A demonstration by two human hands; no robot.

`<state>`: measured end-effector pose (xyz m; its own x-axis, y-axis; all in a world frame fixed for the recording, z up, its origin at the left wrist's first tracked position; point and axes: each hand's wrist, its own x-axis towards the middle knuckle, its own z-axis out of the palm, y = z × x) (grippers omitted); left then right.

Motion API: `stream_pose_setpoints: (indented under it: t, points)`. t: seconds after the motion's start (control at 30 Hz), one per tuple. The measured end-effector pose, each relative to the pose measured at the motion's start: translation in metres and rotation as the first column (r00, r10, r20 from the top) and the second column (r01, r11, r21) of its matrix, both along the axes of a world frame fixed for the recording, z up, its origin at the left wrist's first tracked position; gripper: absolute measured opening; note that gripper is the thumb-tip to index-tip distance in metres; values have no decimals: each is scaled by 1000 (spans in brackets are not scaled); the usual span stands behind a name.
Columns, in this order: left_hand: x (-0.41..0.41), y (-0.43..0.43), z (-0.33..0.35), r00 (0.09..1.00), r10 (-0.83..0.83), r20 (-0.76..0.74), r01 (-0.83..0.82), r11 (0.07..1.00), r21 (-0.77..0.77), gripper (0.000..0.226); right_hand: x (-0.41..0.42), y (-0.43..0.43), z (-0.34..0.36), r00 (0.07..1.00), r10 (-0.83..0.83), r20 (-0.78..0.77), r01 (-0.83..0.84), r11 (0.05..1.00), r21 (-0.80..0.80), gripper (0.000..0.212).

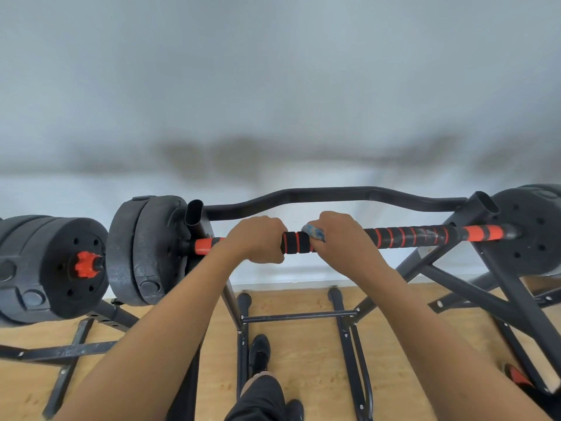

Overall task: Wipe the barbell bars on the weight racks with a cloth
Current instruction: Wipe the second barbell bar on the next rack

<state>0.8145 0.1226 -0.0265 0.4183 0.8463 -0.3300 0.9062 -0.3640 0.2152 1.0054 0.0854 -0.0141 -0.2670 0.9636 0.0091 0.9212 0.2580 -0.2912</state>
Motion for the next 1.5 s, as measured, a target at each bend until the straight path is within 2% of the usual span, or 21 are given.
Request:
stream_pose_setpoints:
  t: [0.1, 0.2, 0.27, 0.3, 0.33, 0.4, 0.47, 0.6, 0.7, 0.83, 0.93, 1.03, 1.2, 1.33, 1.43, 1.5]
  points:
    - [-8, 14, 13, 990, 3, 144, 50, 930, -363, 15, 0, -9, 0, 1000, 21, -7, -20, 999, 37, 14]
    - [-11, 22, 18, 981, 16, 191, 86, 856, -511, 17, 4, -16, 4, 999, 34, -19, -33, 998, 50, 10]
    - [-11, 24, 16, 971, 35, 235, 97, 845, -525, 21, 7, -19, 7, 999, 46, 2, -46, 998, 49, 7]
    - [-12, 22, 14, 965, 37, 260, 95, 874, -477, 25, 8, -18, 10, 999, 54, 1, -54, 998, 42, 9]
    - [-13, 19, 12, 964, 16, 266, 86, 927, -366, 30, 9, -17, 12, 998, 55, -5, -55, 998, 32, 10]
    - [-16, 6, 7, 982, -70, 176, 68, 998, 19, 40, 8, -11, 15, 999, 52, -5, -52, 998, 20, 10]
    - [-17, -12, -2, 994, -84, 76, 54, 941, 335, 42, 5, -2, 16, 1000, 20, -22, -20, 1000, 18, 15]
    - [-13, -31, -25, 999, 31, 20, -36, 866, 499, 35, -1, 5, 13, 993, -98, -61, 97, 995, -21, 19]
    - [-8, -23, -24, 995, 89, -47, -52, 854, 518, 22, -7, -5, 13, 999, -38, 14, 39, 999, -10, 14]
    - [-7, -14, -20, 995, 102, -10, -90, 913, 397, 23, -3, -23, 11, 999, -3, 43, 0, 998, 65, 5]
    - [-8, -12, -18, 993, 117, 15, -115, 926, 359, 22, 3, -38, 9, 998, 50, 36, -53, 992, 113, 13]
    - [-9, -16, -17, 994, 112, 16, -109, 921, 373, 22, 8, -56, 8, 997, 73, 8, -73, 996, 47, 18]
    - [-9, -19, -17, 995, 99, -2, -89, 905, 417, 21, -4, -21, 31, 991, 54, -123, -34, 986, 162, 20]
    - [-8, -20, -16, 995, 99, -32, -75, 896, 437, 24, -25, 5, 21, 999, 37, 9, -37, 999, 19, 16]
    - [-8, -19, -15, 995, 96, -13, -82, 902, 423, 29, -23, -10, 9, 996, 85, 28, -87, 994, 65, 8]
    - [-8, -19, -15, 994, 108, -4, -97, 909, 406, 26, -16, -25, 1, 995, 100, -14, -97, 987, 127, 18]
